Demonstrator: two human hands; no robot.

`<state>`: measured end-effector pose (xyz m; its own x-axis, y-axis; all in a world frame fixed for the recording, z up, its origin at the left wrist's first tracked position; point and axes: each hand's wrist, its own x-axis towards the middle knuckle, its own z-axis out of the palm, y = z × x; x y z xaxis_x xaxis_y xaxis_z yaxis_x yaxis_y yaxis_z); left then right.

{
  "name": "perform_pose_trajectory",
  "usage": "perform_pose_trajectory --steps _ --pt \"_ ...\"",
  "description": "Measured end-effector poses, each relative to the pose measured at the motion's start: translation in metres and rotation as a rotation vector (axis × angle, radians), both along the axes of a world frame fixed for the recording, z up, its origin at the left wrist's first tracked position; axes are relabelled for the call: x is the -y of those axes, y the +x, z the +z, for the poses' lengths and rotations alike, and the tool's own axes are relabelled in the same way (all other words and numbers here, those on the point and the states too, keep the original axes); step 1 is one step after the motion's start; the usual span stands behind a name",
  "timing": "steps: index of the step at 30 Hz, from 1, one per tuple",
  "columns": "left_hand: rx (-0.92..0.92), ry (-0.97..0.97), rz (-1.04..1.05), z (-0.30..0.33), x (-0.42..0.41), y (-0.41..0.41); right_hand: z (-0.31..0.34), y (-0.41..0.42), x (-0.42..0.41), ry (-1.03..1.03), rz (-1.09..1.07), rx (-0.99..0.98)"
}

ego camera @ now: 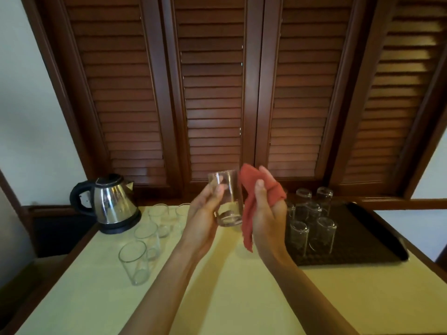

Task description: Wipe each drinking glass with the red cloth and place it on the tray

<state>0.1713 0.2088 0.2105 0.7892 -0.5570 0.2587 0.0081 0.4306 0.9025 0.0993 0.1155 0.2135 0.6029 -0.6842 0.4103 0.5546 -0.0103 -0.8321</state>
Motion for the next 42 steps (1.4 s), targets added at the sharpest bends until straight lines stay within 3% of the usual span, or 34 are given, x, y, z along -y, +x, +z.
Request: perform_pose_trajectory --steps 3,7,12,16,19,22,26,27,30,31,34,35,37,39,42 --pt "0.013 -0.016 -0.009 0.008 0.008 -0.006 -0.018 -0.003 -0.005 -0.470 -0.079 -0.026" --pt "-0.070 -0.031 0.009 0.016 0.017 -0.006 -0.044 -0.016 -0.007 -0.786 -0.076 -0.069" --pt "0.060 0.061 0.002 0.005 0.039 -0.032 -0.001 -0.012 0.011 -0.691 -0.156 -0.086" --pt "-0.156 -0.052 -0.038 0.018 0.036 -0.024 -0.032 -0.018 0.018 -0.983 -0.137 -0.089" --pt "-0.091 -0.013 -0.020 0.015 0.042 -0.031 -0.033 -0.018 0.033 -0.846 -0.148 -0.055" --pt "-0.080 0.079 0.040 0.004 0.052 -0.040 -0.015 -0.009 0.045 -0.701 -0.205 -0.207" --pt "-0.205 -0.023 0.058 0.013 0.050 -0.025 -0.053 -0.018 0.042 -1.114 -0.340 -0.136" --pt "-0.186 -0.002 0.069 0.013 0.051 -0.024 -0.056 -0.017 0.045 -1.067 -0.306 -0.116" --pt "-0.114 0.096 0.040 0.005 0.057 -0.039 -0.025 -0.008 0.054 -0.615 -0.140 -0.162" --pt "-0.127 0.099 0.036 0.002 0.058 -0.041 -0.017 -0.009 0.054 -0.601 -0.131 -0.151" --pt "-0.128 0.023 0.036 0.013 0.053 -0.030 -0.035 -0.018 0.045 -0.889 -0.100 -0.053" --pt "-0.122 0.001 0.056 0.018 0.052 -0.026 -0.044 -0.021 0.043 -0.896 -0.070 -0.031" --pt "-0.084 0.031 0.079 0.018 0.054 -0.026 -0.044 -0.021 0.046 -0.655 0.024 -0.052" --pt "-0.019 0.097 0.041 0.009 0.059 -0.036 -0.023 -0.014 0.052 -0.506 -0.022 -0.085" --pt "-0.017 0.131 0.020 0.005 0.061 -0.037 -0.015 -0.009 0.056 -0.741 -0.135 -0.089"
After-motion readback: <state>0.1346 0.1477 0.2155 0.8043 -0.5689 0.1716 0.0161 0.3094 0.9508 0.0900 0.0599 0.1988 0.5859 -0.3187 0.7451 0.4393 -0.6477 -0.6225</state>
